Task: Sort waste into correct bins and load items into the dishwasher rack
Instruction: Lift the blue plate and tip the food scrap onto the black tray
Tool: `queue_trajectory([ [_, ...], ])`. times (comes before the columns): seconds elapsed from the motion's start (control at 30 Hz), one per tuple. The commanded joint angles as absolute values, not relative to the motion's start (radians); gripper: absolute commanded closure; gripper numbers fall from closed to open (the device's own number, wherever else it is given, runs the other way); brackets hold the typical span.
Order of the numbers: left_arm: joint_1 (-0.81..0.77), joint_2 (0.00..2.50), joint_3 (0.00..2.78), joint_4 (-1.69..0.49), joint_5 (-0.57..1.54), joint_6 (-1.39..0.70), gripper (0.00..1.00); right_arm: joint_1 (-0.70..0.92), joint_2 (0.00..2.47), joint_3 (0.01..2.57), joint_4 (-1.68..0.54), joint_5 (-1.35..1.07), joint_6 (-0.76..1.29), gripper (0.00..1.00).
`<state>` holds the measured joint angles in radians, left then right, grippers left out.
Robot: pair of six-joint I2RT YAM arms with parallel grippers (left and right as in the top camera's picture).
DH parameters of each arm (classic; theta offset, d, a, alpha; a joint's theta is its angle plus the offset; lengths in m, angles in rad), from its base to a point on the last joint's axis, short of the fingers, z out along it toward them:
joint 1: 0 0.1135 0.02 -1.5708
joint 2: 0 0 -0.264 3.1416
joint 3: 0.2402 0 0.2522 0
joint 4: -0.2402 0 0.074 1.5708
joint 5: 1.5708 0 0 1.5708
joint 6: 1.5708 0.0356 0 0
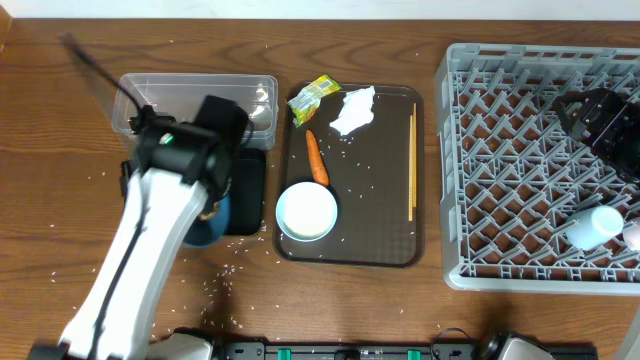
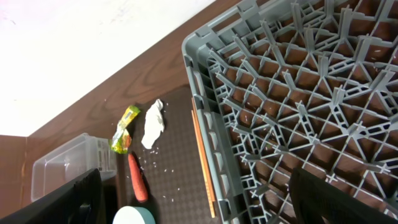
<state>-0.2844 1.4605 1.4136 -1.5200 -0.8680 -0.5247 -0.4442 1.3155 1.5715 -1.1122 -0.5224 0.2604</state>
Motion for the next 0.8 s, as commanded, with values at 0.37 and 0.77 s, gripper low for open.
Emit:
queue_trajectory([
  [0.37, -0.333, 1.818, 1.409, -1.575, -1.123, -0.688, 0.94, -0.436, 1.316, 1.572, -1.112, -0.531, 0.246, 0.11],
  [0.77, -0.335, 1.760, 1.519, -1.691, -1.137, -0.769, 0.94, -0.436, 1.316, 1.572, -1.120, -0.531, 0.245, 0.08],
])
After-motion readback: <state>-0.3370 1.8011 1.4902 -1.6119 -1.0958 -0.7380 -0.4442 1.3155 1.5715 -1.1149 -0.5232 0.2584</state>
